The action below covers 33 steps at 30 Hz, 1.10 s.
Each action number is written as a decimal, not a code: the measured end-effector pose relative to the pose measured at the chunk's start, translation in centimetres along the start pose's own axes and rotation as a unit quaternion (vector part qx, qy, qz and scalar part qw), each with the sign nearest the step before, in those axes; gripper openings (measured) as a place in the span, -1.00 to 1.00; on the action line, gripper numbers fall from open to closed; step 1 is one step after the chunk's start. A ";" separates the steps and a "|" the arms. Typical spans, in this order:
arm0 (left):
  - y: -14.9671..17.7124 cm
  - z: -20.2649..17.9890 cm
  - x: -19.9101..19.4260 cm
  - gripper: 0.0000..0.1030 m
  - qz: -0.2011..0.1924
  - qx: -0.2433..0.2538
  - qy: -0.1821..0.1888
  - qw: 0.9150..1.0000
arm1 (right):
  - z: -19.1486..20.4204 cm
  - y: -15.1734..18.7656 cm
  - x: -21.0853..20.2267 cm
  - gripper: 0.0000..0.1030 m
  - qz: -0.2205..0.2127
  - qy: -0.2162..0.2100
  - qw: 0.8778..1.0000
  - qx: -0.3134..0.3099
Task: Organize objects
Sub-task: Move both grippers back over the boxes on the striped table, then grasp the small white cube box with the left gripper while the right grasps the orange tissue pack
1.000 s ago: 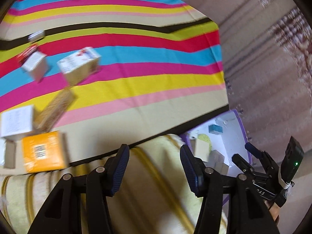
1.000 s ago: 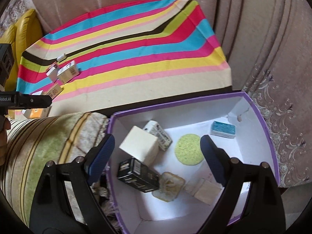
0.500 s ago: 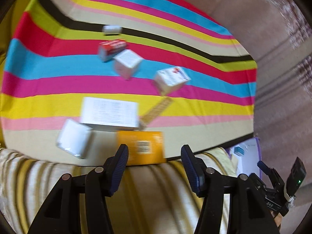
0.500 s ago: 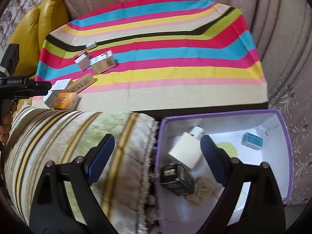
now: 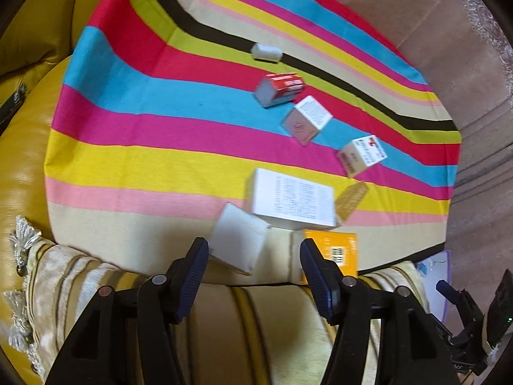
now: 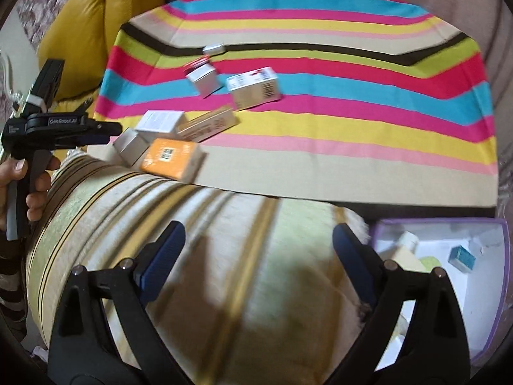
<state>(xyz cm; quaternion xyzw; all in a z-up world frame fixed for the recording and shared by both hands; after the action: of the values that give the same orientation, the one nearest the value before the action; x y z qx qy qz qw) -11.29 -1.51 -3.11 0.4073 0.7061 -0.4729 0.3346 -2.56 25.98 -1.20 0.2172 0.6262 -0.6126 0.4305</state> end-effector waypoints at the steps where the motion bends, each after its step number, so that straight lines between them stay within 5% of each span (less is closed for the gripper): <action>1: 0.0 0.2 0.1 0.20 0.001 0.000 -0.002 1.000 | 0.7 -0.4 0.4 0.84 0.004 -0.002 1.000 -0.004; 18: 0.9 -0.7 2.9 0.28 0.024 0.097 -0.058 0.993 | 8.4 -4.5 6.7 0.90 0.059 -0.034 0.998 -0.014; 21: 1.2 -0.9 3.1 0.13 0.021 0.108 -0.060 0.992 | 9.6 -4.5 7.9 0.90 0.071 -0.032 0.997 -0.020; 24: 1.5 -0.5 3.3 -0.13 0.021 0.104 -0.051 0.993 | 10.1 -4.5 8.7 0.90 0.079 -0.027 0.996 -0.016; 33: 1.7 3.1 1.6 -0.16 -0.017 0.014 0.022 1.000 | 12.0 -5.3 10.8 0.90 0.085 -0.015 0.996 -0.012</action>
<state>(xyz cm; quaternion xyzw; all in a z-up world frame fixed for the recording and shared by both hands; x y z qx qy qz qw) -10.27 -3.58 -6.19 0.4101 0.7135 -0.4792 0.3052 -9.31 10.99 -5.32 0.2554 0.6064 -0.5696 0.4926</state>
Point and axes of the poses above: each gripper's, at about its wrist camera, not at the fingertips, and x roughly the way its jaws point, z to its left, y to its underside, the point moved 2 cm from there along x, roughly the way its jaws point, and after that the axes turned 6 degrees about -z, right-handed, at the moved point
